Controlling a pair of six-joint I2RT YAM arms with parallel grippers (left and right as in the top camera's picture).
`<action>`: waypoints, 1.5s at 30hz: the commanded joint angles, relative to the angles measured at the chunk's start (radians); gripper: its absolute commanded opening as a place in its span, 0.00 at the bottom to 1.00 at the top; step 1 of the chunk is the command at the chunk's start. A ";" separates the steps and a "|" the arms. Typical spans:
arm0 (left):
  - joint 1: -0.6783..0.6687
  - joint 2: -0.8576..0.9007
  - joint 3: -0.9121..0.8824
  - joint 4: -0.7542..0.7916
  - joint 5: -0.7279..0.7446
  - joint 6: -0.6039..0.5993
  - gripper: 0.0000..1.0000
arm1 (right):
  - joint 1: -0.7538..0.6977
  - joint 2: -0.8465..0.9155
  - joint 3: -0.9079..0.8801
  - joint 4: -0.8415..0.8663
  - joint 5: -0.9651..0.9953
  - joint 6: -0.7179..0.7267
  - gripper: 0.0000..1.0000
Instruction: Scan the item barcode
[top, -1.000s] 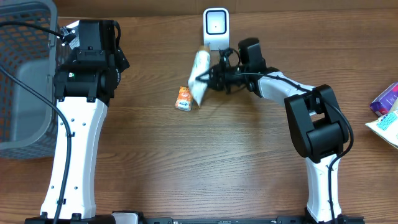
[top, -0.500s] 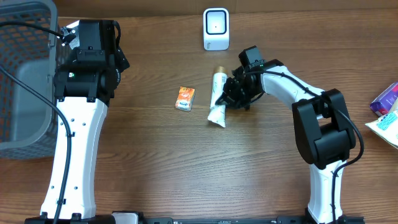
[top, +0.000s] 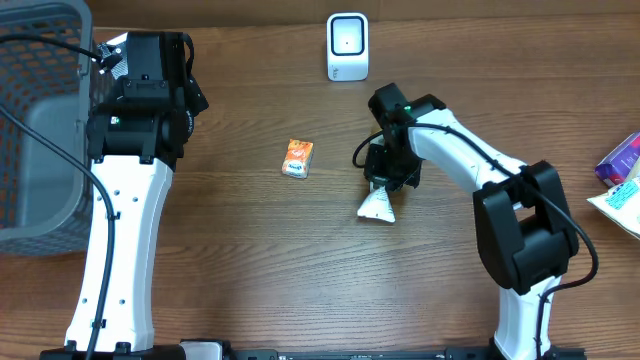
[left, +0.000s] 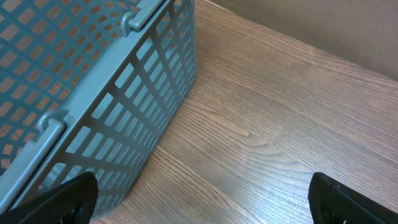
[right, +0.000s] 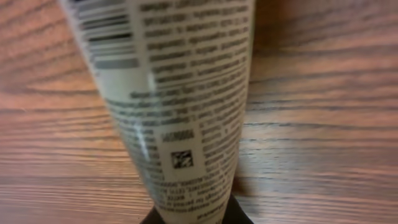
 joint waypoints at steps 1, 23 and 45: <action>0.004 0.005 0.000 0.004 -0.014 -0.018 1.00 | 0.040 -0.021 -0.033 -0.006 0.293 -0.273 0.04; 0.004 0.005 0.000 0.004 -0.014 -0.018 1.00 | 0.099 -0.556 0.095 -0.165 -0.007 -0.793 0.04; 0.004 0.005 0.000 0.004 -0.014 -0.018 1.00 | 0.099 -0.525 0.094 0.173 0.644 -0.845 0.04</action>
